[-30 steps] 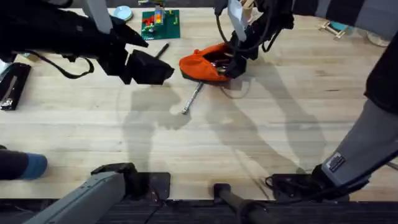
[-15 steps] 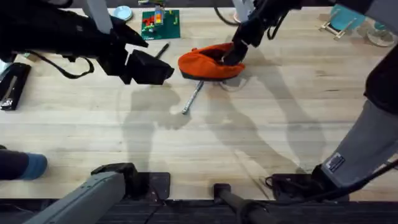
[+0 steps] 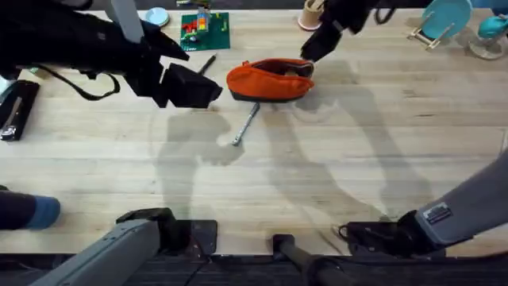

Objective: Unzip the bag, pick up the pens from the table one at a time and place them inside, then zip the bag closed.

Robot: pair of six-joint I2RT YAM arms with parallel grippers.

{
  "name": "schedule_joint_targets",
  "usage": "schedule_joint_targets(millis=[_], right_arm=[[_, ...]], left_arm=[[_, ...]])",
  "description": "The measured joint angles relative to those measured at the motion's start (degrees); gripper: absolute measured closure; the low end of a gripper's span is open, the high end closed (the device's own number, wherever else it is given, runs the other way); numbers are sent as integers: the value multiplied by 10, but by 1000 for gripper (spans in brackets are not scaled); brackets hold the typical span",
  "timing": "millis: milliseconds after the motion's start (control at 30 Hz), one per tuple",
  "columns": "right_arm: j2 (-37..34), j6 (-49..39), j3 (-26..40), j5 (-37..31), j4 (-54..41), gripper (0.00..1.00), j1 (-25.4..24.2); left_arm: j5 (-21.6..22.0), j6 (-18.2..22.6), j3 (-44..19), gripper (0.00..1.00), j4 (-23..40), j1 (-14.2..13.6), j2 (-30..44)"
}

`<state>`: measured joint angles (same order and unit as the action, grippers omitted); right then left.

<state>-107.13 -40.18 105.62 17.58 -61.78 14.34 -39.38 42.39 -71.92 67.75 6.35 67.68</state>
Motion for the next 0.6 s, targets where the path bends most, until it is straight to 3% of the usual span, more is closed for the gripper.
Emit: schedule_joint_targets(millis=[267, 600], right_arm=[[71, 48, 3, 0, -2, 6, -50], [105, 73, 3, 0, -21, 9, -58]], left_arm=[[0, 0, 0, 6, 0, 0, 0], [0, -6, 0, 7, 0, 0, 0]])
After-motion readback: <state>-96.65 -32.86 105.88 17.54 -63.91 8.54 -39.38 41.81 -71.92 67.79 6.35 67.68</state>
